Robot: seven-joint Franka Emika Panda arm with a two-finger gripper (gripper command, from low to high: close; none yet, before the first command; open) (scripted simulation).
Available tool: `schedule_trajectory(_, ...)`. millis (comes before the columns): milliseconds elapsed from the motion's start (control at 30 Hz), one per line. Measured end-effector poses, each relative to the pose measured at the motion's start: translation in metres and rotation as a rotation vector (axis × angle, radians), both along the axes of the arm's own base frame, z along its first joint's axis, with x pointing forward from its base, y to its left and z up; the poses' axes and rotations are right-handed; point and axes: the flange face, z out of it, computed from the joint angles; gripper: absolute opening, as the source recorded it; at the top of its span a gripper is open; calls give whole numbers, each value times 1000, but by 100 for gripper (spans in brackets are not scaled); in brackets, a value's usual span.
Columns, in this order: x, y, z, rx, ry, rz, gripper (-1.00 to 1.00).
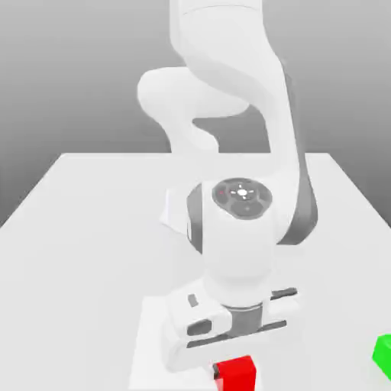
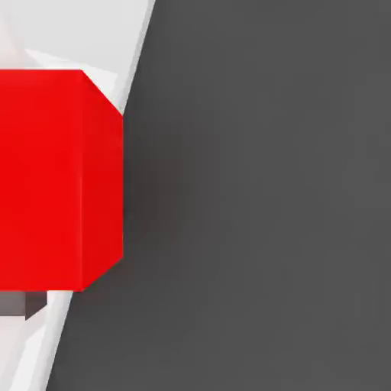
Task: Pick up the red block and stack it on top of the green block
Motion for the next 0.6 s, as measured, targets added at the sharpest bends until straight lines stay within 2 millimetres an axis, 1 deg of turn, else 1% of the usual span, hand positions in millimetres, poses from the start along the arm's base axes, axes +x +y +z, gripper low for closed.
schedule_trajectory(100, 0, 0, 36, 0, 0, 0, -100)
schedule_trajectory(133, 0, 9, 47, 1, 1, 27, -100)
schedule_trajectory(233, 1, 84, 60, 2, 3, 248, -100)
schedule_trajectory(300, -5, 134, 68, 2, 4, 393, -100)
schedule_trajectory(367, -17, 184, 74, 3, 3, 539, -100)
schedule_trajectory(400, -23, 209, 72, 2, 3, 612, -100)
schedule_trajectory(433, -29, 234, 64, 2, 2, 684, -100)
schedule_trajectory(467, -35, 252, 50, 1, 2, 736, -100)
schedule_trajectory(500, -38, 261, 34, 1, 1, 762, 100)
schedule_trajectory(600, -38, 261, 34, 1, 1, 762, 100)
